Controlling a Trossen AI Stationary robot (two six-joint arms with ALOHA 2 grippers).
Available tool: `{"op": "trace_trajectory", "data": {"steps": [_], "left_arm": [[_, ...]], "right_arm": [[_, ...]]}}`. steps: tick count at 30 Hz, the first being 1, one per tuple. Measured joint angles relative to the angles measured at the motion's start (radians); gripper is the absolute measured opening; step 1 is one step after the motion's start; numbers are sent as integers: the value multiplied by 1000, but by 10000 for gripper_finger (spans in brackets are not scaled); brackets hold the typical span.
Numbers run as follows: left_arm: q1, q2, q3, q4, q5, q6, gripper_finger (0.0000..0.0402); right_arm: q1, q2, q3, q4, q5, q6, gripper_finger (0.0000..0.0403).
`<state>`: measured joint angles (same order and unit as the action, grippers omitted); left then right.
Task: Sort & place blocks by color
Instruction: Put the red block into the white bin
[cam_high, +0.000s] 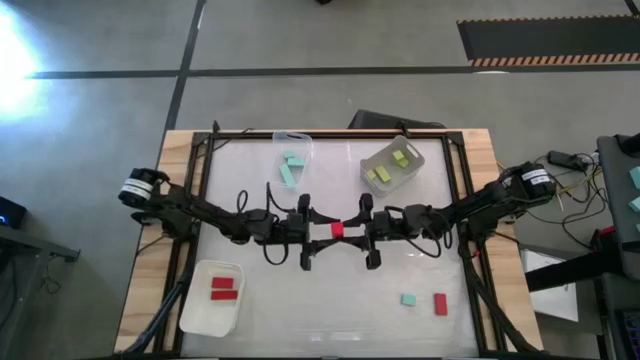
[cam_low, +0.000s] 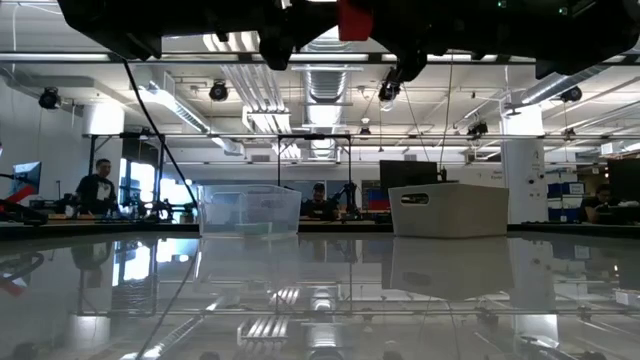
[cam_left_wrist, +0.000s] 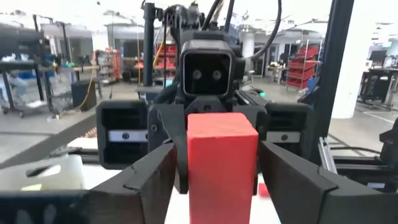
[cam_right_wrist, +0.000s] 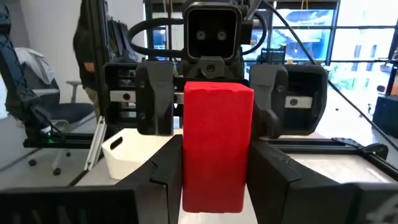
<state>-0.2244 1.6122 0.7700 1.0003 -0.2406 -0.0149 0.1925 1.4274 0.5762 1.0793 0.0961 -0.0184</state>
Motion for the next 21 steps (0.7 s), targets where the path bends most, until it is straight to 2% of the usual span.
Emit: {"op": "trace_trajectory", "data": {"steps": [8,12,18,21], "left_arm": [[1,2,0,13,-27,29,115],[0,2,0,6,-27,26,115],[0,2,0,12,-27,20,115],[0,2,-2,-6,-27,-5,115]], "right_arm": [[0,2,-1,-35,5,-20,120],[1,2,-1,-50,11,-31,127],[1,2,-2,-79,9,-32,177],[1,-14,0,-148,8,-28,201]]}}
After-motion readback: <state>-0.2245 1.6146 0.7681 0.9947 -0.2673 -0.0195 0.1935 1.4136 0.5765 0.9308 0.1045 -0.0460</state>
